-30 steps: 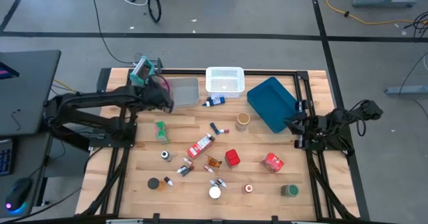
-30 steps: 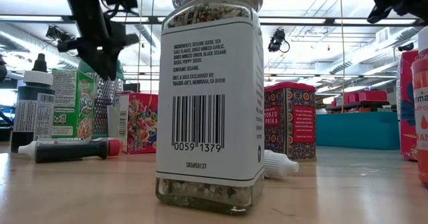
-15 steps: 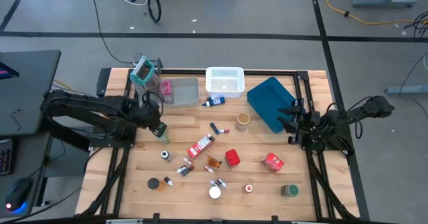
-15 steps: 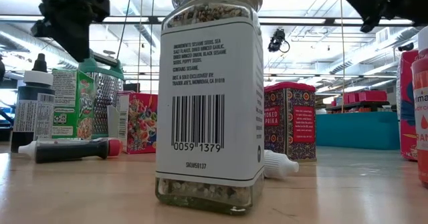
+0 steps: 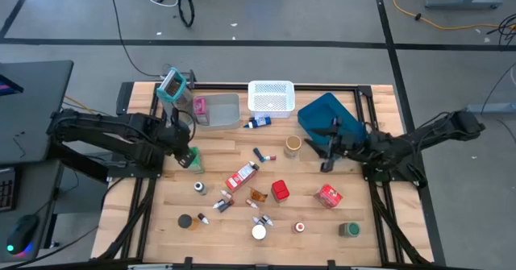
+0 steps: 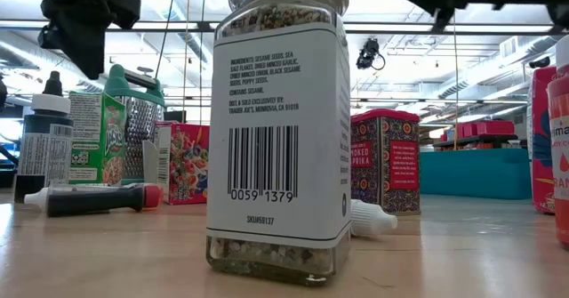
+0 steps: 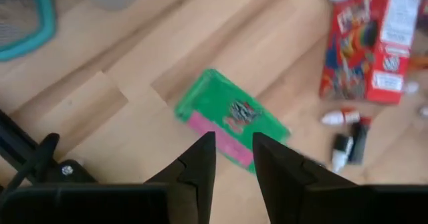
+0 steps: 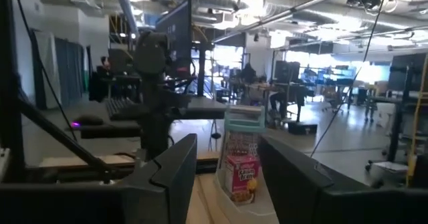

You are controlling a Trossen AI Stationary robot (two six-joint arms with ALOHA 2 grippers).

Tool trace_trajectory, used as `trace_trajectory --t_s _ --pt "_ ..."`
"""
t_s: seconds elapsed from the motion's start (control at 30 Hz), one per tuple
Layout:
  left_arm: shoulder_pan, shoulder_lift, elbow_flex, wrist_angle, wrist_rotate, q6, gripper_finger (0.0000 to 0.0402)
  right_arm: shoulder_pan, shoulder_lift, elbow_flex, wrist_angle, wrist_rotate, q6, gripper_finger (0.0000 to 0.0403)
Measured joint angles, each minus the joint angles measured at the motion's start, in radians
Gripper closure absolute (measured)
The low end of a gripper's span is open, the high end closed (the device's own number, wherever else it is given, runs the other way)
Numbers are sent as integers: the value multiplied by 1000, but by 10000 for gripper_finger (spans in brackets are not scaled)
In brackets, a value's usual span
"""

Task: Pick & Place Kitchen Items
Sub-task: Put the green cereal box into the gray bin

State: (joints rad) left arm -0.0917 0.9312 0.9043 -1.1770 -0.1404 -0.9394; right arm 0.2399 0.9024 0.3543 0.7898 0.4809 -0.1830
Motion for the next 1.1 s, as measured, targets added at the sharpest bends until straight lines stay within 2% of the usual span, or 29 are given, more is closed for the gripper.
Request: trace_trajectory --t_s 0.17,0.27,0.43,0.7,0.93,1.0,1.1 --pt "0 0 -3 -48 -12 -10 259 -17 72 53 1 0 -81 230" --pt "0 0 -24 -44 -40 -31 241 -25 98 59 1 0 -87 230" --pt "0 0 -58 -16 -31 -99 215 -42 111 59 1 1 -87 230" --pt "0 0 -137 62 -25 -143 205 -57 111 59 2 0 -96 230" --pt "0 -2 -170 103 -30 -126 228 -57 111 59 2 0 -96 230" --pt "0 -2 -171 104 -32 -124 251 -57 111 59 2 0 -96 230" --pt "0 -2 -171 115 -54 -121 307 -57 111 59 2 0 -96 230"
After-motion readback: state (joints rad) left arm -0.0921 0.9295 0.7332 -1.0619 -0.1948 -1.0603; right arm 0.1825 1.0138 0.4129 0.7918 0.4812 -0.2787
